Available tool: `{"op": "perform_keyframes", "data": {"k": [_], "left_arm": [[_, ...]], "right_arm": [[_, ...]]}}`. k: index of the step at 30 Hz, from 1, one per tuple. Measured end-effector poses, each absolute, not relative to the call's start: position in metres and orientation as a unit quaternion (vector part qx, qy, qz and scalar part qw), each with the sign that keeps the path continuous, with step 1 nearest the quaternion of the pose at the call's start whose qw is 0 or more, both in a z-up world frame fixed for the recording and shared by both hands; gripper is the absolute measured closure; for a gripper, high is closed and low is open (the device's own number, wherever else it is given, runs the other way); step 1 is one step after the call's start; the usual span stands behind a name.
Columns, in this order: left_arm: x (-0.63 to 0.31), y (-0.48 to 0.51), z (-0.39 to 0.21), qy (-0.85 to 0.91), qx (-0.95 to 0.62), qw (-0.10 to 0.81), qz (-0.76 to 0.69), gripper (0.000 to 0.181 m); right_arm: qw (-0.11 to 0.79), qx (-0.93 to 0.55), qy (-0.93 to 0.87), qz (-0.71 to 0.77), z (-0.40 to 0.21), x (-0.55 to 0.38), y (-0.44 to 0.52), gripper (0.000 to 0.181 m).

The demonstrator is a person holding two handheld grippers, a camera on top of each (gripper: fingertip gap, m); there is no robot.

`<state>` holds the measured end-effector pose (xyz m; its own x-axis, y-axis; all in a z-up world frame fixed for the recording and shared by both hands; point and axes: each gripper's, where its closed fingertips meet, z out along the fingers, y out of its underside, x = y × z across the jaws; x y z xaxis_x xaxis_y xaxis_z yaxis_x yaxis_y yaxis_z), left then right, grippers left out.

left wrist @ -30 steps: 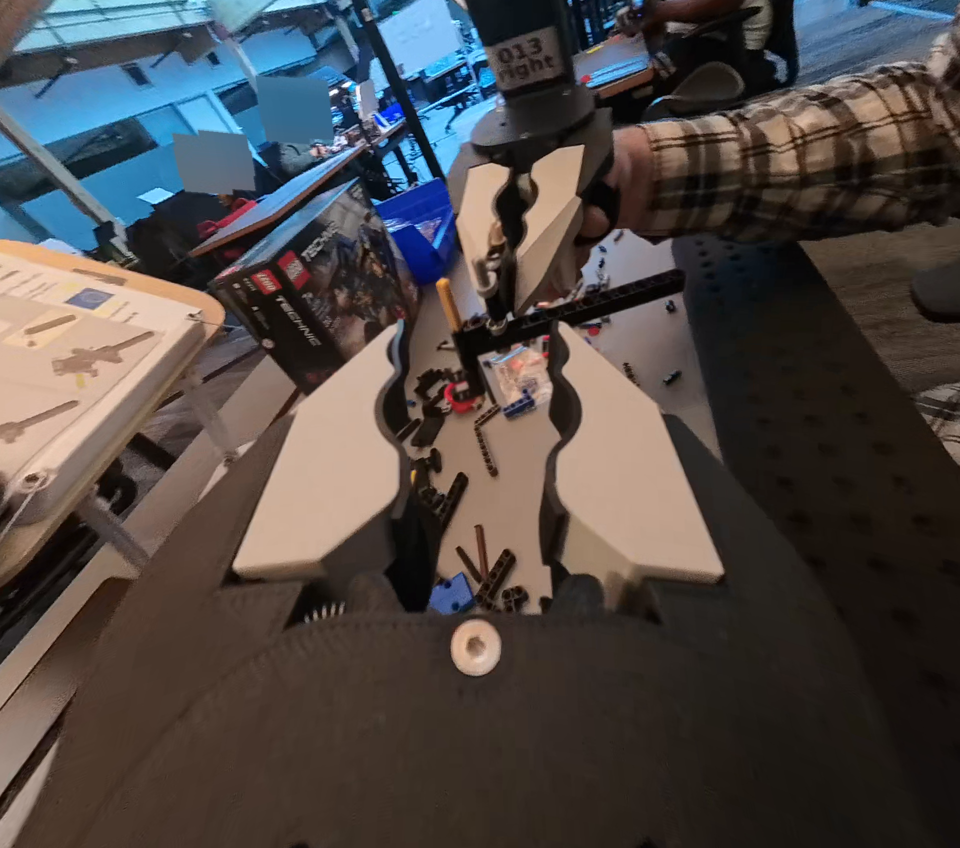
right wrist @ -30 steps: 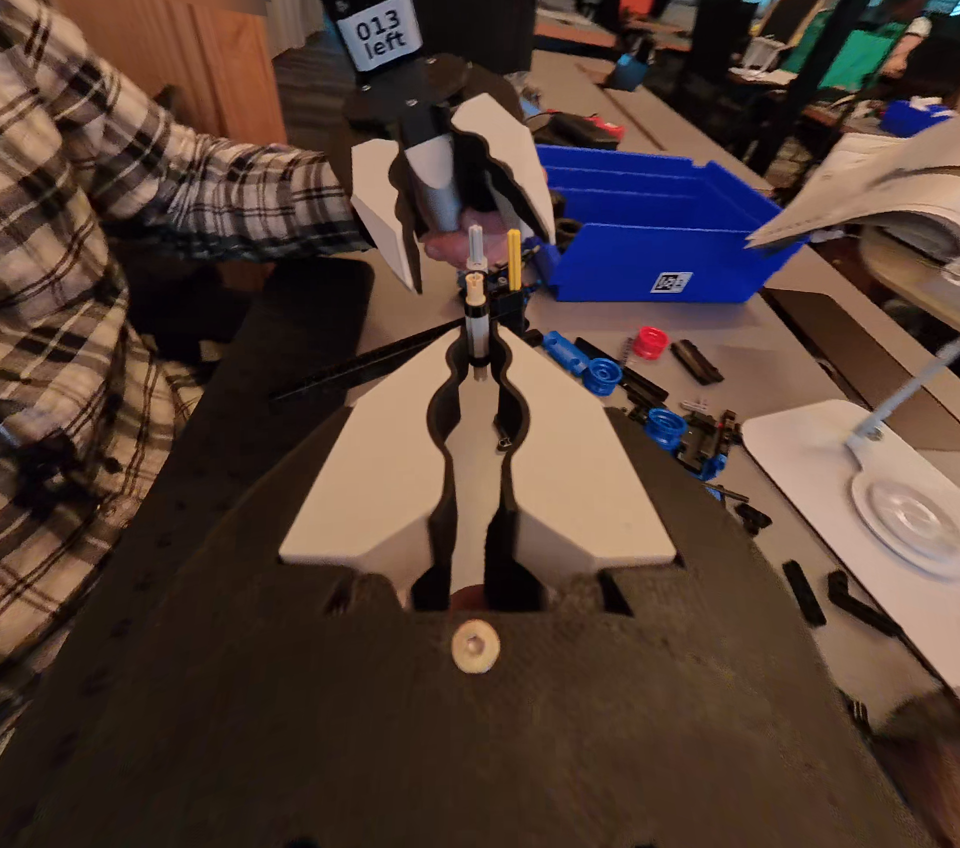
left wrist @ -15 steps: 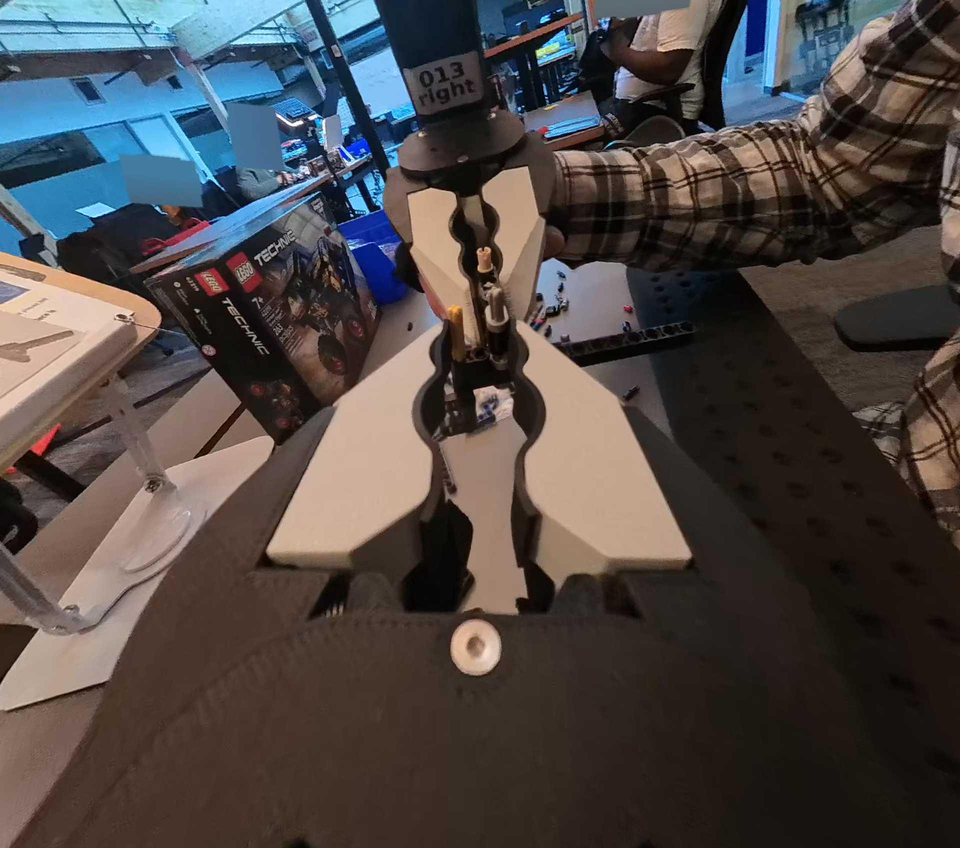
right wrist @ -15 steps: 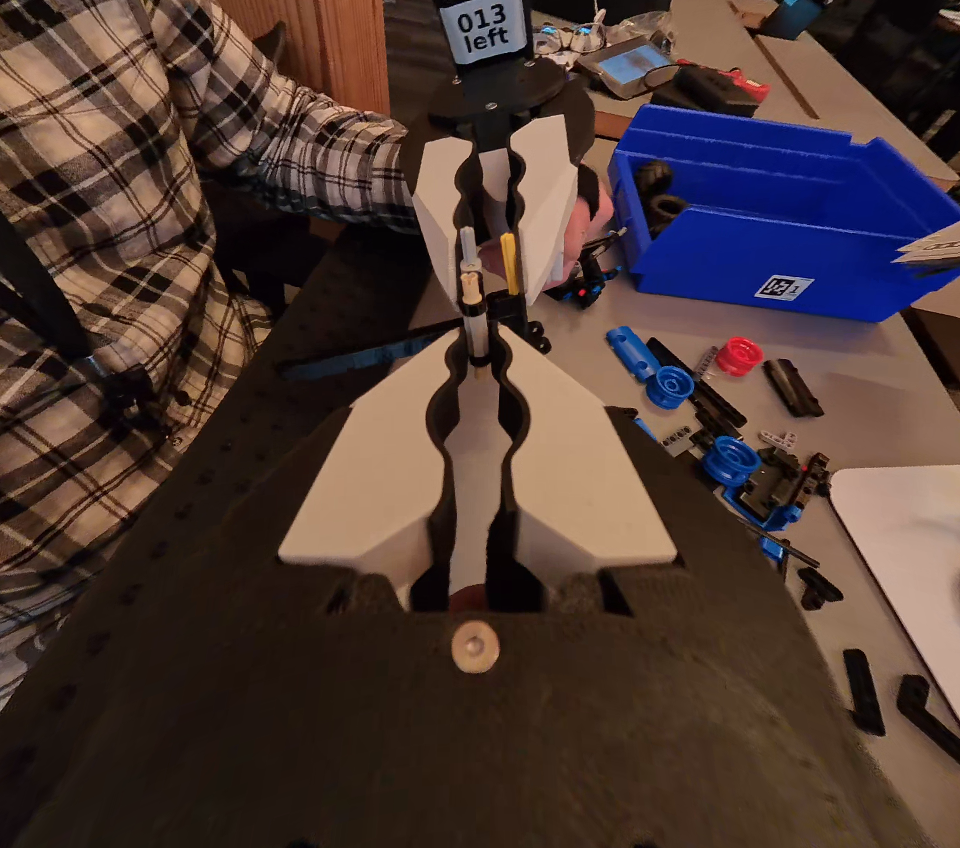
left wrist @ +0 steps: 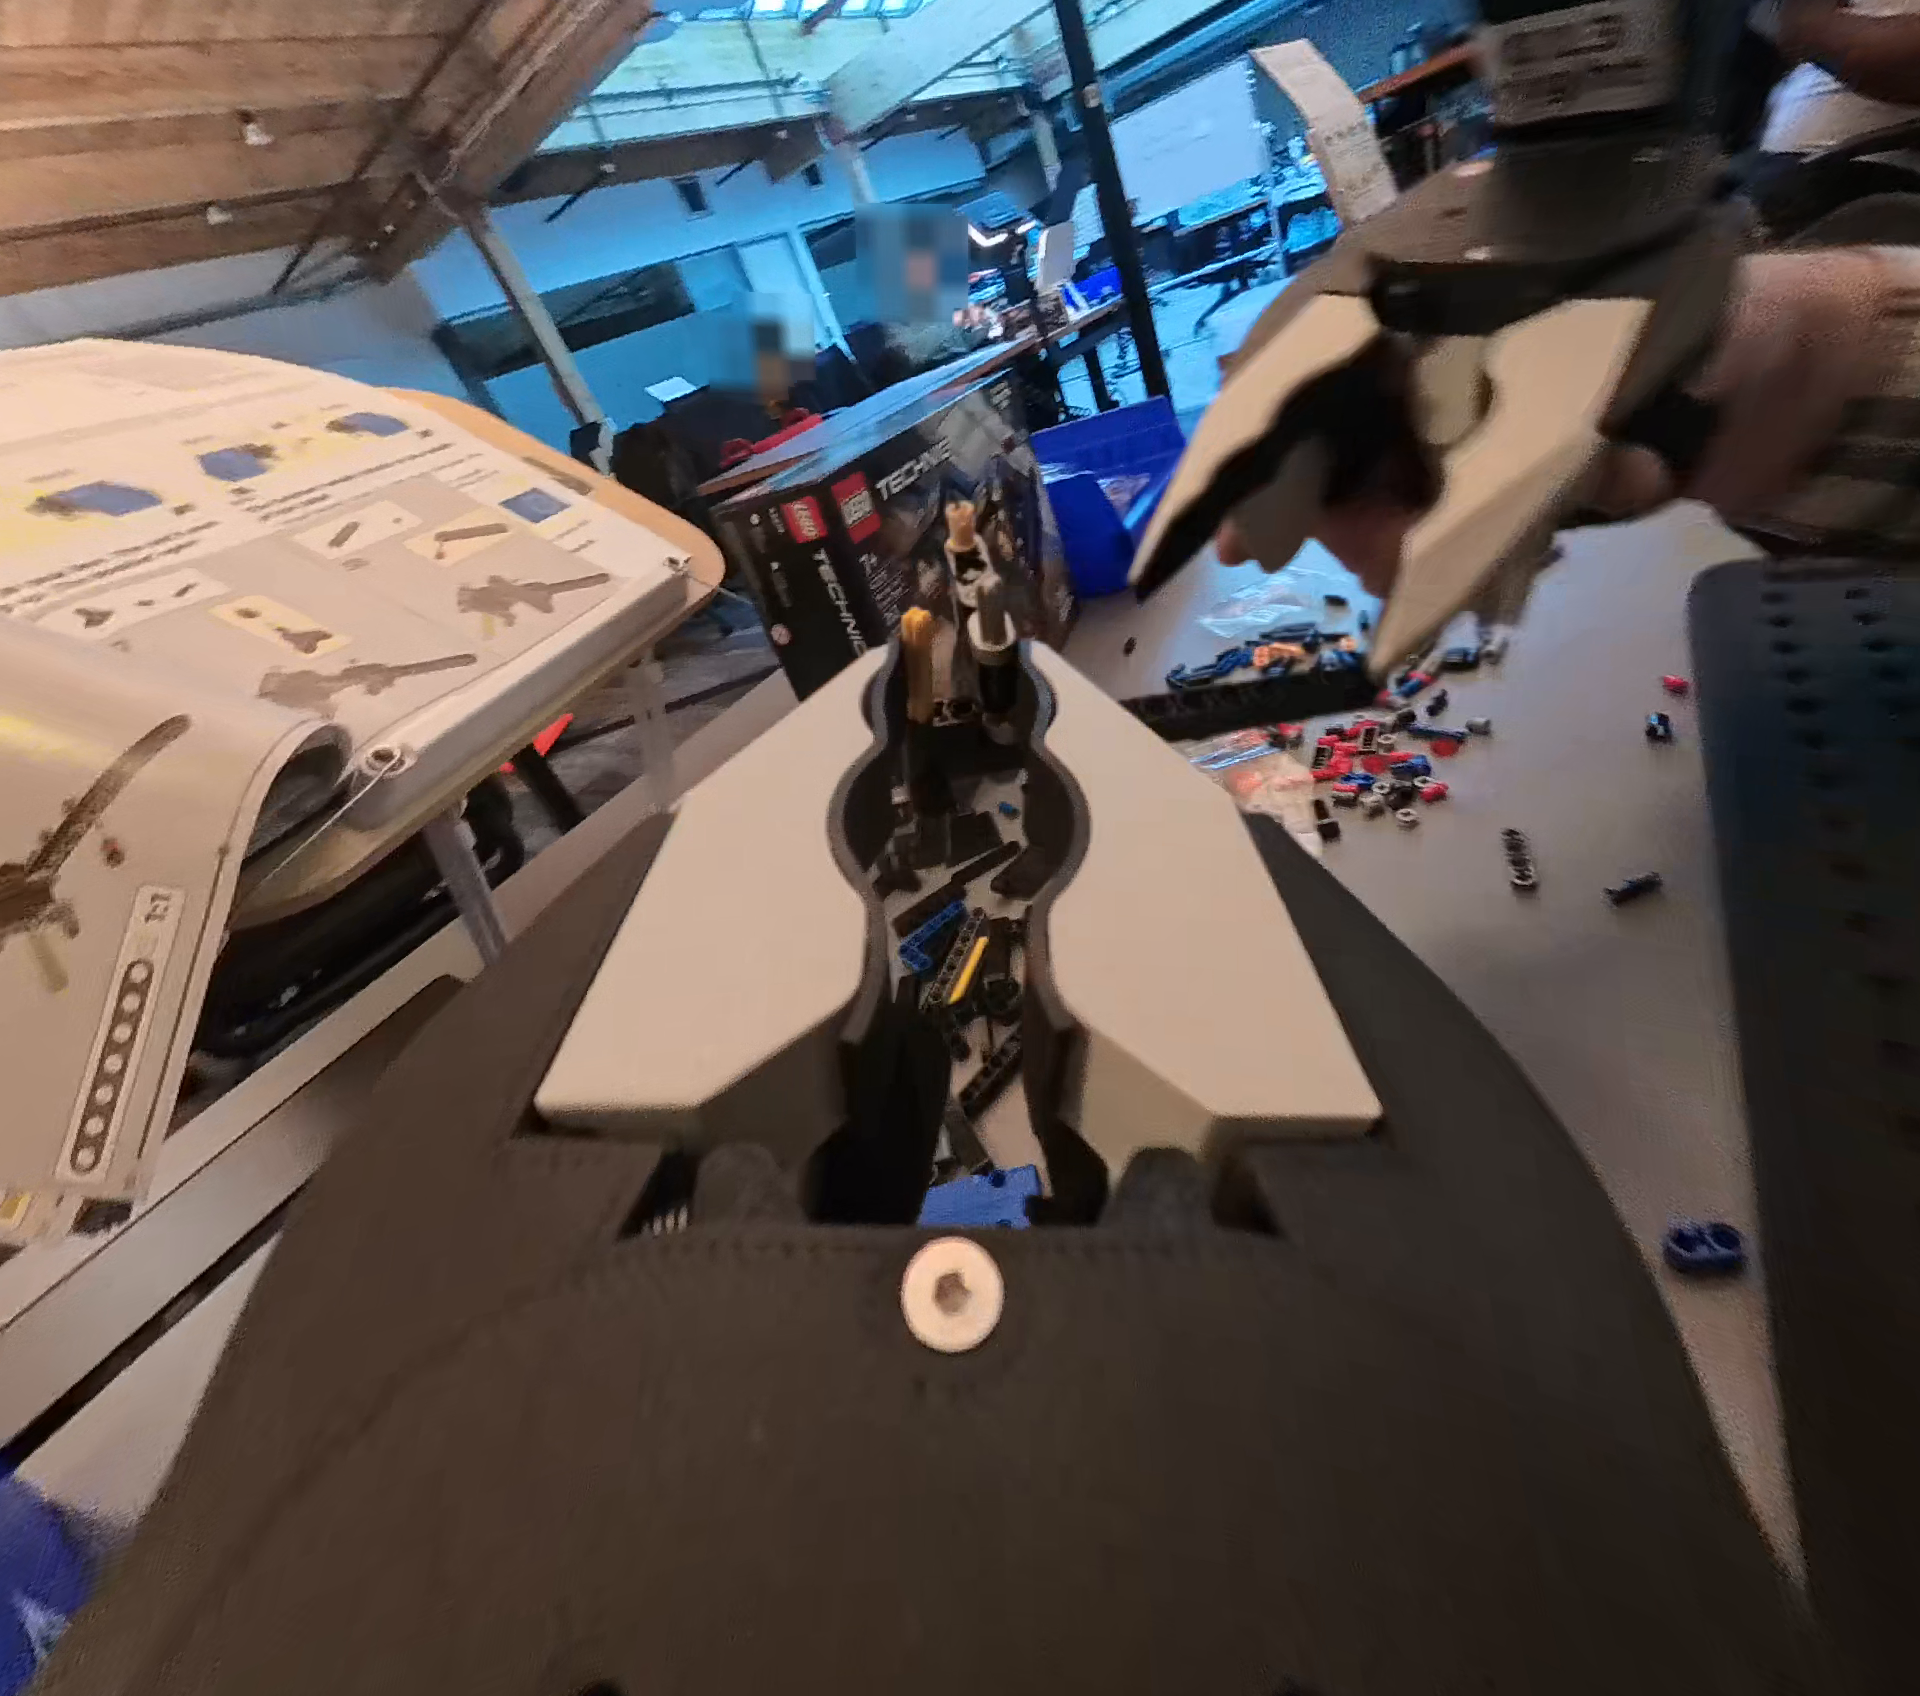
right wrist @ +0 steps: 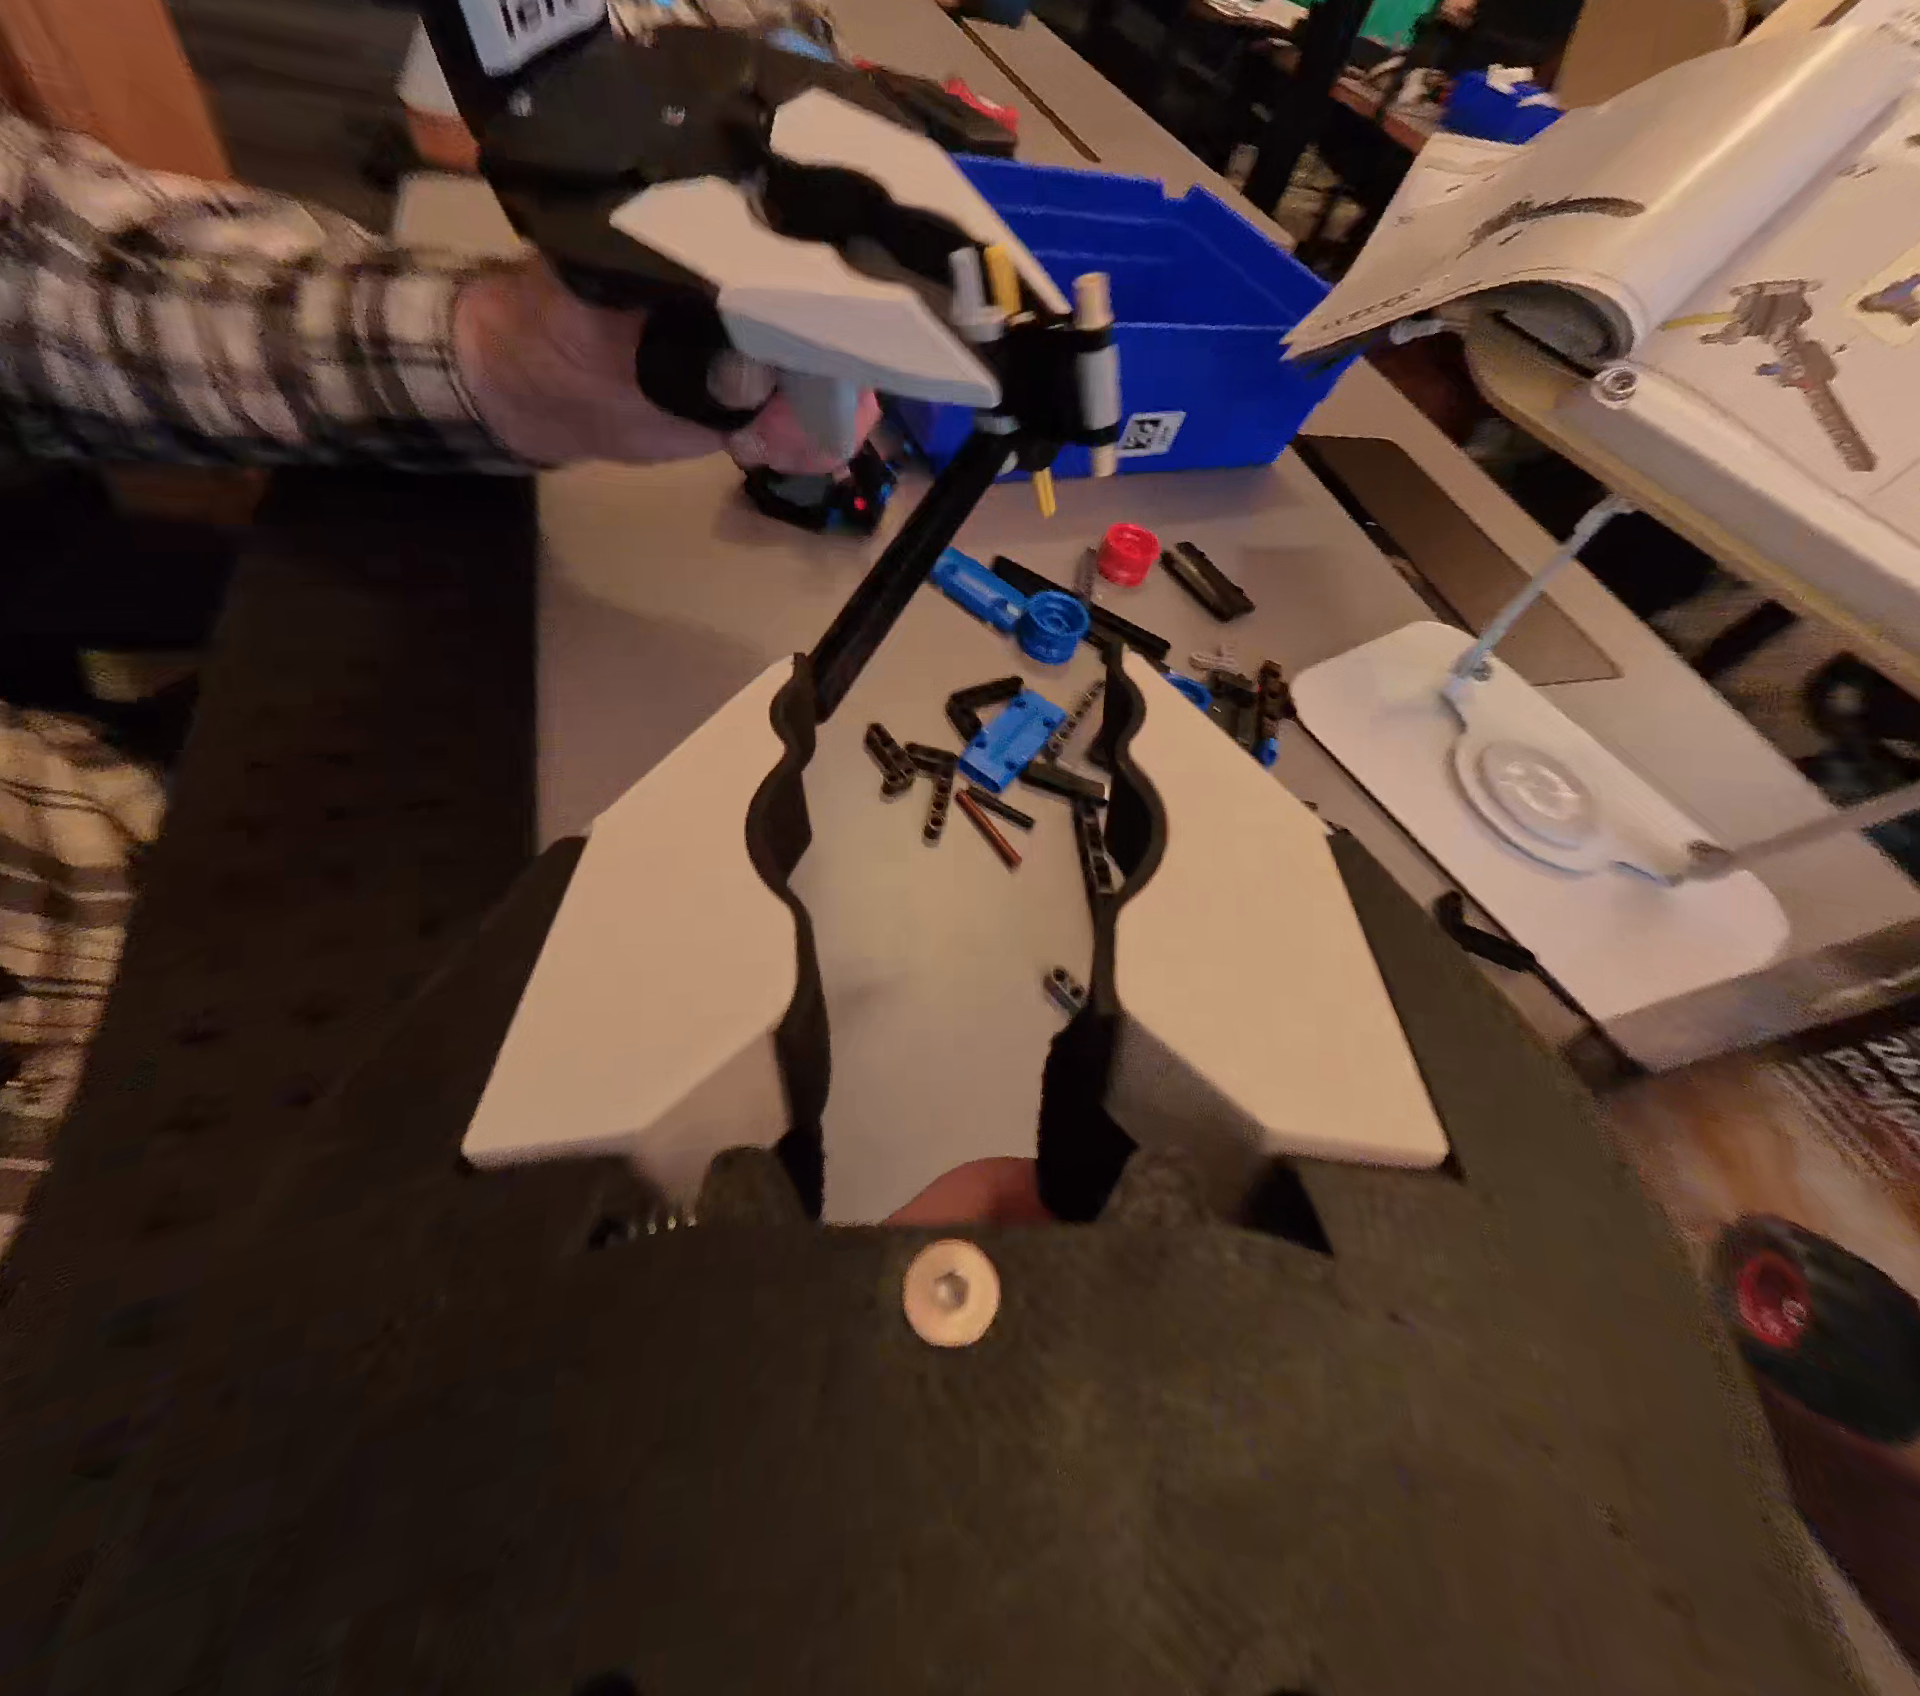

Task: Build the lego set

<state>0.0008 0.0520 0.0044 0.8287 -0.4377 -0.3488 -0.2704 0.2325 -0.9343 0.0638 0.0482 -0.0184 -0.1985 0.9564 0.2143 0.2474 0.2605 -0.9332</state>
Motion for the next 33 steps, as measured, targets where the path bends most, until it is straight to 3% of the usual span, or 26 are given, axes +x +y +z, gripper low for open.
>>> {"op": "perform_keyframes", "data": {"k": [3,13,18,24,33], "left_arm": [[-0.001,0.056,0.003,0.272,-0.624,0.732,-0.044,0.163],[-0.016,0.059,0.008,0.223,-0.627,0.745,-0.042,0.163],[-0.015,0.058,0.011,0.214,-0.623,0.751,-0.030,0.164],[-0.013,0.052,0.016,0.223,-0.612,0.756,-0.060,0.162],[-0.006,0.042,0.018,0.281,-0.592,0.753,-0.060,0.138]], "right_arm": [[0.480,-0.450,-0.666,0.351,-0.028,0.059,0.039,0.133],[0.504,-0.454,-0.640,0.360,-0.020,0.057,0.029,0.128],[0.548,-0.459,-0.635,0.293,-0.024,0.041,0.036,0.172],[0.567,-0.456,-0.615,0.303,-0.013,0.042,0.046,0.175],[0.562,-0.429,-0.634,0.315,-0.009,0.048,0.059,0.175]]}}
